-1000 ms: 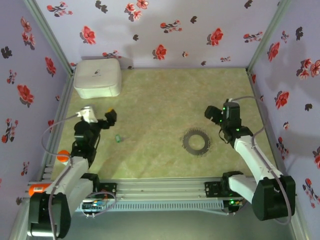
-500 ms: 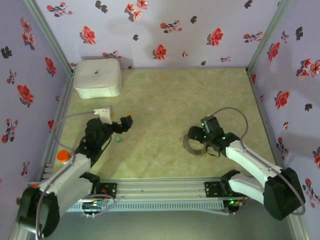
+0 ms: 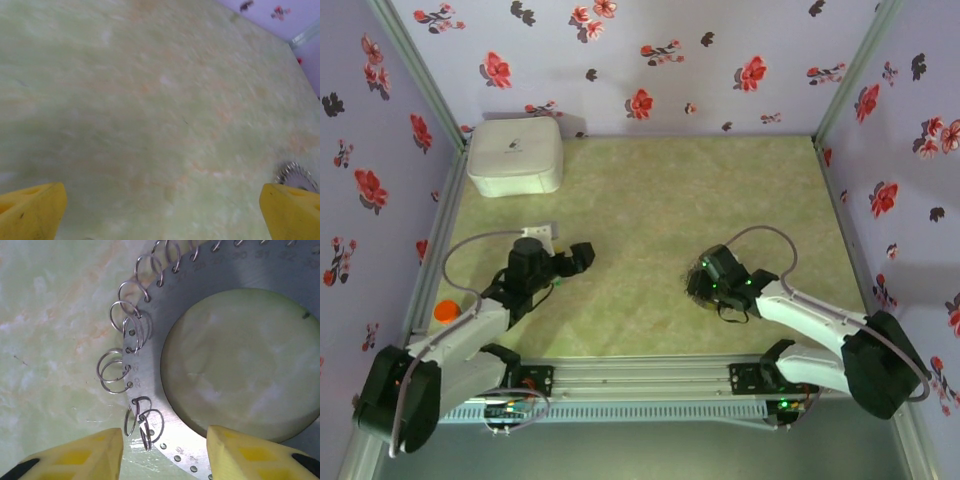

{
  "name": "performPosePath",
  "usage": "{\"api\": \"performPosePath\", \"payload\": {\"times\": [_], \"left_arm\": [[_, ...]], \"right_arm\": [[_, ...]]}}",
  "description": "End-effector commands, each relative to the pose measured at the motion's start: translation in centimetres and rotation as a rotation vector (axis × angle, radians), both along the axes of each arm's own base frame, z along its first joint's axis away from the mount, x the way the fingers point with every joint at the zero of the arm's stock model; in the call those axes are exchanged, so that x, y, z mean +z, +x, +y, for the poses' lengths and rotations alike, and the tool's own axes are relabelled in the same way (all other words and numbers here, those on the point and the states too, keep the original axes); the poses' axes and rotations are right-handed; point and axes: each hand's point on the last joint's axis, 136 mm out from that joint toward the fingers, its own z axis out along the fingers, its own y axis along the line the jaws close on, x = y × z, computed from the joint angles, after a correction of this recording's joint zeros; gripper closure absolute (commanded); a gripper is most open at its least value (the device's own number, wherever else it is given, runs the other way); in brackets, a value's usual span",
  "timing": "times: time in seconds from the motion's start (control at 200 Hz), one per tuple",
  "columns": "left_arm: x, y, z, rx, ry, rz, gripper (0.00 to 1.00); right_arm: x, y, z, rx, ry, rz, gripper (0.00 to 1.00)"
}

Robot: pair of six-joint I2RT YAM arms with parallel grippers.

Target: Put the keys on the keyring

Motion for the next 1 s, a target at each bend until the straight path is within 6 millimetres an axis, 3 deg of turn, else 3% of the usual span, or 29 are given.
{"api": "performPosePath", "payload": {"times": [0.0,0.135,0.445,0.77,0.995], "left_arm": [[0.3,0.1,-1.5,0.013,0.036,0.020,0.00],[-0.1,-0.7,-4.5,-0.025,0.004,0.046,0.00],[-1.6,-1.9,-10.6,-0.086,-0.018,0.146,0.00],[-2.4,-1.6,-12.3,-0.071,-0.043,0.236,0.00],[-3.2,-2.1,-13.1,-0.082,-0.012,0.273,0.00]], "right_arm": [[-0.4,-0.1,0.5,-0.024,0.027,0.012,0.62],[-1.1,-0.3,0.6,-0.018,0.019,0.036,0.75],[-2.3,-0.4,1.6,0.013,0.023,0.080,0.76],[-2.4,0.1,1.8,0.005,0.013,0.081,0.78],[-1.3,0.1,2.2,0.020,0.026,0.069,0.80]]}}
